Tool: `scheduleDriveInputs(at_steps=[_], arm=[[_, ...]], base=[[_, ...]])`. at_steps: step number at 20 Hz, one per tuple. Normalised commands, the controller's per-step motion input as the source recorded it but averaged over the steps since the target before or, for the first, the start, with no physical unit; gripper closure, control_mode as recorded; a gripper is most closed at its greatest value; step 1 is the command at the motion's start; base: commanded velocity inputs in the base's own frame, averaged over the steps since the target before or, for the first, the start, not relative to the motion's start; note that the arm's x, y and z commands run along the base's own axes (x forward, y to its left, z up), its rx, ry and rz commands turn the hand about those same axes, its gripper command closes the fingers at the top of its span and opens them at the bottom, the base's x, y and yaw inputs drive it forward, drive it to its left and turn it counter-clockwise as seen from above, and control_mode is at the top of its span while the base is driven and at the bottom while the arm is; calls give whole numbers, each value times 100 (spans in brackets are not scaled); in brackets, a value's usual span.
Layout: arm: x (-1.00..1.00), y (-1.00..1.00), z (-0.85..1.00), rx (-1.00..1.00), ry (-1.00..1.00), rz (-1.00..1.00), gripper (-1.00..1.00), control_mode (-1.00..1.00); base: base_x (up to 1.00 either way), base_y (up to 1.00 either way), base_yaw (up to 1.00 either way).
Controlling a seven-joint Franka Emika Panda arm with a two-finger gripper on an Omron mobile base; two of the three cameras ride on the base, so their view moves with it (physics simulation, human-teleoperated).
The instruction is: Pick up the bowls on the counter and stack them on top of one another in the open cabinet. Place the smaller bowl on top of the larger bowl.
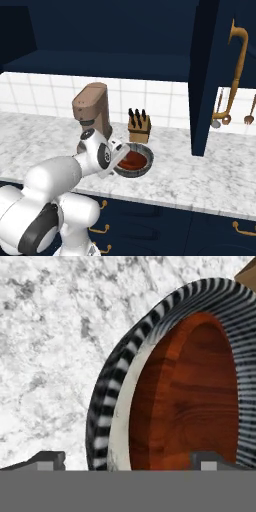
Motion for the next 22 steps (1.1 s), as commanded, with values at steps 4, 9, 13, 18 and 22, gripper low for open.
scheduleDriveInputs(at_steps=[4, 9, 13, 18, 22], arm=[[46, -5, -16, 0, 0, 1, -100, -100], [28, -7, -11, 0, 0, 0, -100, -100], [4, 0, -11, 0, 0, 0, 100, -100], [-8, -1, 1, 1, -1, 0, 100, -100], [-46, 0, 81, 4, -5, 0, 100, -100]], base=[[0, 0, 0], [0, 0, 0], [0, 0, 0], [0, 0, 0], [0, 0, 0]])
